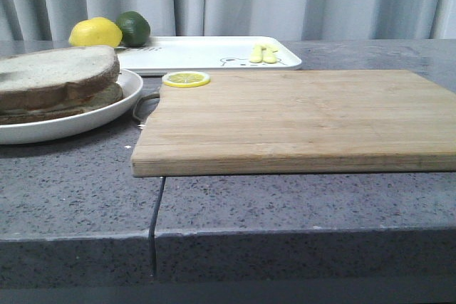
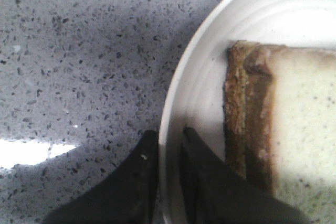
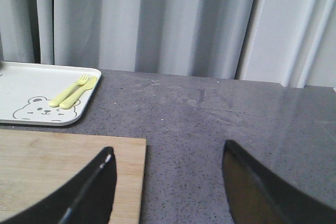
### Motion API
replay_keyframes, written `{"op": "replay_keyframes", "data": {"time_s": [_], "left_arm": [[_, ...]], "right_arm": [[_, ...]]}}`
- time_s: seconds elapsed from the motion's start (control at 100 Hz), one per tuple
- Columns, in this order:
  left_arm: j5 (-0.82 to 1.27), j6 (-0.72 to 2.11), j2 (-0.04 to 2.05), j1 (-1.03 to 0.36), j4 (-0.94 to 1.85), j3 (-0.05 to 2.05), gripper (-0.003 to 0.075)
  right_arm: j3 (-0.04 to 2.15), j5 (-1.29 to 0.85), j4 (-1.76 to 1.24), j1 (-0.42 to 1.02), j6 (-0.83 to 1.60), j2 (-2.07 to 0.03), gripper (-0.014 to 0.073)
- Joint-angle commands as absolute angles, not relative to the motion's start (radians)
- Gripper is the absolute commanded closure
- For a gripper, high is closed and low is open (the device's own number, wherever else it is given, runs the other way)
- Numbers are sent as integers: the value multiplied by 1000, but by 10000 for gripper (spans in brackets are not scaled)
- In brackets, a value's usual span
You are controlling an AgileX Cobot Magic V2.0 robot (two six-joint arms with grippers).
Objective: Place bread and move sandwich to tray
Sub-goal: 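Grasp the plate rim with the left gripper, then lift the plate with the left gripper and carry it over the tray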
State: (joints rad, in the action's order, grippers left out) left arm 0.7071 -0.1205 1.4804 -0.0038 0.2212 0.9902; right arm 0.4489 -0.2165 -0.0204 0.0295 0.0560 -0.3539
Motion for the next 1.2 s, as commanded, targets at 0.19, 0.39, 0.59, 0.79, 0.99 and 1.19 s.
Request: {"op": "replay_keyframes", "data": {"time_s": [0.19, 0.39, 0.59, 0.79, 0.99, 1.19], "left_arm": [[678, -129, 1452, -9, 224, 1019, 739], [678, -129, 1452, -9, 226, 1019, 739], [670, -129, 1452, -9, 306, 1019, 739], [692, -129, 1446, 1, 388, 1026, 738], [710, -129, 1377, 66, 420, 1034, 738], [760, -50, 1298, 150, 538, 1074, 739]], "right_arm": [[476, -139, -13, 24, 55, -358, 143], [476, -139, -13, 24, 55, -358, 143], [476, -139, -13, 24, 55, -358, 143], [476, -139, -13, 24, 55, -358, 143], [476, -139, -13, 24, 55, -358, 143], [476, -138, -13, 24, 55, -358, 143]]}}
